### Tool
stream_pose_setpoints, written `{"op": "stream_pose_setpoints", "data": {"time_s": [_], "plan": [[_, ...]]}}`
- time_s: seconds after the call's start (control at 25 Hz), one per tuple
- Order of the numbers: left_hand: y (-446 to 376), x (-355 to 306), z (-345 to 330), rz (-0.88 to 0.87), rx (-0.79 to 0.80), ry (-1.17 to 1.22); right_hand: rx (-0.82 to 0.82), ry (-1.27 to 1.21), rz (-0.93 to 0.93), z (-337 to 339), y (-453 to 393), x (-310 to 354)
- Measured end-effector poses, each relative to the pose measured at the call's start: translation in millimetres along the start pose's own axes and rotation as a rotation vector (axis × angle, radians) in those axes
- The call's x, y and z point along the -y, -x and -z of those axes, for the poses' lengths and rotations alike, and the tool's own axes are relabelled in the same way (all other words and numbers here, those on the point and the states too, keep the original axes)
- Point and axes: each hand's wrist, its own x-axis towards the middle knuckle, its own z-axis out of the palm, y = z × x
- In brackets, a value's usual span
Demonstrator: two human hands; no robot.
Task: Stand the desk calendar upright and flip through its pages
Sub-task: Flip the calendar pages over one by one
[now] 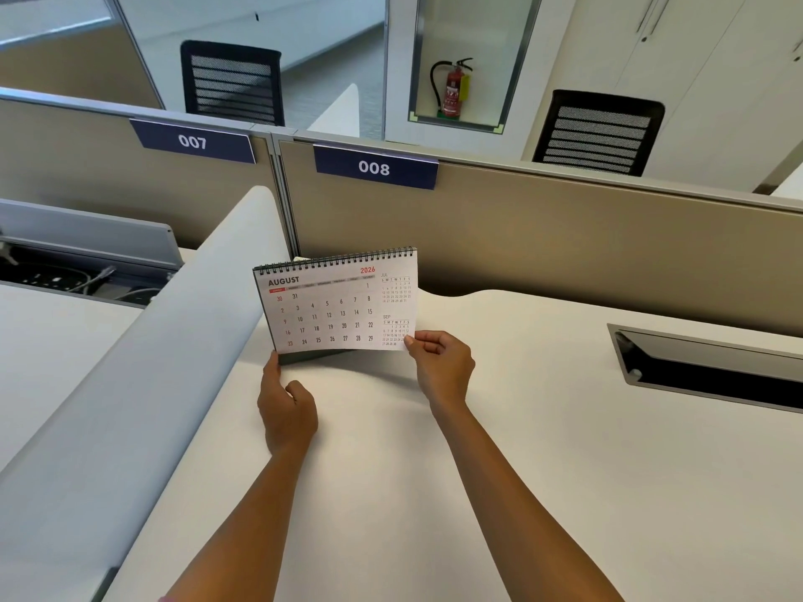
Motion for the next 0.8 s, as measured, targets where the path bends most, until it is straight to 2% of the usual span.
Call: {"op": "stream_pose_setpoints", "data": {"time_s": [0.56,0.8], "plan": [[0.8,-0.5,1.1,-0.015,-0.002,0.031,0.030,-0.009,0.013,-0.9,-1.9,-2.6],[0.3,-0.9,0.8,-0.004,-0.001,0.034,0.060,-0.057,-0.055,1.9,-7.9,-1.9]]}}
